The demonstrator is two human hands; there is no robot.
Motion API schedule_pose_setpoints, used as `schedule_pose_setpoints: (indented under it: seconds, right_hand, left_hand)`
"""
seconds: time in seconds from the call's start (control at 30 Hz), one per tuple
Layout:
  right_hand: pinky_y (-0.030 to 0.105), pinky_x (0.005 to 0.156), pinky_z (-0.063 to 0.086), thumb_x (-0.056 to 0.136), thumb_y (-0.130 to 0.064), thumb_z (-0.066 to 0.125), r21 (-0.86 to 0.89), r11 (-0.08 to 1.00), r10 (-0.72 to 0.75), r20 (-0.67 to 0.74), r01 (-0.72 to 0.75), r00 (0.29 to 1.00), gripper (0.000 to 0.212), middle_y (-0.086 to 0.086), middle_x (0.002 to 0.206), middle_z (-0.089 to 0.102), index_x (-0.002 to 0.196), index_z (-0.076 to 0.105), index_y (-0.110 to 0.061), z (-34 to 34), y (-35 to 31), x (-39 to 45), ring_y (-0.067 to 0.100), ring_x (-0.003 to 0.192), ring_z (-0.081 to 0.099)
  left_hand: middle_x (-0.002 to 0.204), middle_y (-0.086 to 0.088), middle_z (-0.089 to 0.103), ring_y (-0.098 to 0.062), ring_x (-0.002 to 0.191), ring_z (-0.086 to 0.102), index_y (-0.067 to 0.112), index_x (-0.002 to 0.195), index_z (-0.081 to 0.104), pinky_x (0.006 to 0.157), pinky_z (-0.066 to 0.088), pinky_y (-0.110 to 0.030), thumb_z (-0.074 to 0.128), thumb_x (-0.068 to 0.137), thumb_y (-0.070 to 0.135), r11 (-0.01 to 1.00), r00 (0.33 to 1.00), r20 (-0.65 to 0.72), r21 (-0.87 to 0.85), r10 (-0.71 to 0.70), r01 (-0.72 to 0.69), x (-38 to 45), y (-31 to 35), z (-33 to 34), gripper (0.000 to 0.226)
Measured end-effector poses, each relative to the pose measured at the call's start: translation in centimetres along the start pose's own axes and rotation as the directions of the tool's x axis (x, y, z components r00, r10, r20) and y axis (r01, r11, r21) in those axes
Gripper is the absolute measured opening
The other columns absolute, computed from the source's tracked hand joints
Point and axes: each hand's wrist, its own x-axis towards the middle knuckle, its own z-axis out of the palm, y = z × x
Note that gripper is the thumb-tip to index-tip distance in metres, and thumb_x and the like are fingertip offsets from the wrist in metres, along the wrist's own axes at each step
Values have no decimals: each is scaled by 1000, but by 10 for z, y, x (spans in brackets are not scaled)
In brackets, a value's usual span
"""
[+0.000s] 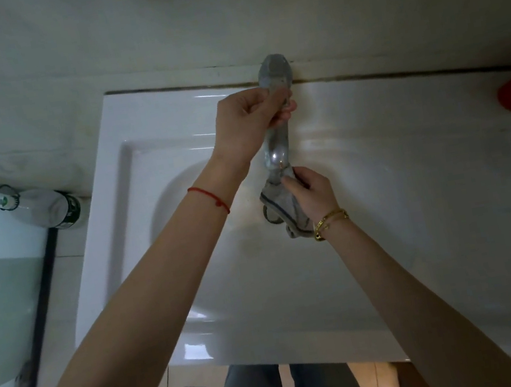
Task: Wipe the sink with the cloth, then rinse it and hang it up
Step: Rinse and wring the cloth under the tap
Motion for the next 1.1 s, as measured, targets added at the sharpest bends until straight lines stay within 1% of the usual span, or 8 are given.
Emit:
schedule_pose_setpoints:
  seconds: [0.17, 0.27, 0.47, 0.63, 0.77, 0.9, 0.97, 1.1]
  right_hand:
    - [30, 74, 47, 89, -17, 62, -28, 999, -40, -5, 39, 999, 16, 23, 92, 67, 93, 67, -3, 4, 4, 7, 19, 79, 59]
    - [32, 81, 52, 89, -29, 65, -56, 996, -70, 26, 71, 997, 24, 10, 101, 70, 104, 68, -11, 4, 2, 8, 23, 93, 65]
    - [32, 83, 54, 77, -37, 67, 26, 990, -141, 76, 139, 987, 22, 3, 96, 70, 93, 67, -22, 6, 8, 3, 18, 91, 66]
    - [24, 86, 51, 88, -37, 63, 90, 985, -134, -115, 145, 984, 27, 1, 117, 65, 112, 64, -25, 14, 28, 3, 10, 104, 63]
    - [43, 90, 56, 79, -59, 64, 347, 917, 212, -12, -195, 977, 61, -3, 129, 59, 133, 48, -36, 25, 33, 2, 17, 112, 62]
    - [43, 80, 59, 85, -26, 69, 553, 782, 302, 65, -286, 951, 32, 5, 115, 69, 116, 65, -20, 28, 32, 10, 25, 104, 67]
    - [37, 84, 56, 76, -8, 71, 551, 780, 330, 40, -296, 943, 27, 11, 107, 71, 102, 70, -16, 31, 27, 18, 28, 103, 67]
    - [35, 85, 49, 61, -31, 67, 541, 748, 411, 75, -384, 908, 26, 8, 85, 68, 78, 66, -11, 42, 20, 26, 26, 90, 63]
  left_hand:
    - [74, 1, 73, -7, 68, 67, 7, 90, 75, 72, 56, -26, 48, 103, 24, 961, 947, -276, 261, 164, -90, -28, -34, -10, 35]
    - [91, 6, 69, -1, 81, 63, 14, 106, 68, 75, 51, -24, 49, 102, 26, 947, 907, -418, 307, 41, 98, -55, -80, -13, 23]
    - [116, -8, 73, -24, 104, 71, 14, 123, 65, 88, 59, -44, 59, 89, 61, 753, 793, 39, -286, -609, 592, -45, -134, -1, 58]
    - [94, -18, 65, -28, 85, 64, 2, 103, 59, 63, 55, -28, 52, 102, 21, 813, 855, -68, -358, -514, 460, -37, -151, 2, 21]
    - [104, -15, 67, -25, 92, 67, 3, 114, 56, 67, 57, -26, 41, 102, 8, 869, 885, -109, -277, -452, 410, -41, -156, 6, 19]
    - [102, 0, 68, -12, 91, 66, 23, 136, 51, 69, 56, -15, 41, 99, 1, 921, 915, -166, -197, -369, 336, -40, -152, -5, 44]
    - [102, -6, 70, -17, 91, 66, 22, 132, 58, 68, 54, -17, 44, 94, 4, 905, 909, -139, -233, -393, 356, -33, -149, -10, 44]
    - [96, 0, 69, -14, 93, 67, 16, 103, 63, 82, 54, -29, 56, 93, 46, 917, 910, -128, -120, -395, 381, -23, -146, -1, 32]
